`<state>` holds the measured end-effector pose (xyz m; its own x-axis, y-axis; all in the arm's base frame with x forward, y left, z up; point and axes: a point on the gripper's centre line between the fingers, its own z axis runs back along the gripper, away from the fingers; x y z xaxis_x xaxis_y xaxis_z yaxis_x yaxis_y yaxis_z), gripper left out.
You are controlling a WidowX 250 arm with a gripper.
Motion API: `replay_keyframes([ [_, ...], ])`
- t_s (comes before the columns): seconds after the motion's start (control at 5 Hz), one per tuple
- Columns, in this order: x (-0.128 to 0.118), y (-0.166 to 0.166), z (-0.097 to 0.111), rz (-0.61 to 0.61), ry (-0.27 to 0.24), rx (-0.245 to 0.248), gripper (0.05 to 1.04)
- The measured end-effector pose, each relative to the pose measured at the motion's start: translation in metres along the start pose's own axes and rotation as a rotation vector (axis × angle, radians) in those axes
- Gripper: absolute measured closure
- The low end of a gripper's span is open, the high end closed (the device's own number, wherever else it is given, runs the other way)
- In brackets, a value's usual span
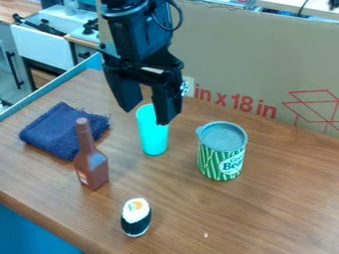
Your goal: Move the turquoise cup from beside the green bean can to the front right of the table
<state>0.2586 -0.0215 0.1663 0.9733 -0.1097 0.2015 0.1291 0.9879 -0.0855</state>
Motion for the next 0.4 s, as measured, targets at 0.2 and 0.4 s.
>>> replay_keyframes([
  [0.2, -0.002, 0.001, -0.005, 0.003, 0.02, 0.0, 0.085],
  [0.4, 0.017, 0.007, -0.019, 0.023, 0.054, 0.017, 0.085],
])
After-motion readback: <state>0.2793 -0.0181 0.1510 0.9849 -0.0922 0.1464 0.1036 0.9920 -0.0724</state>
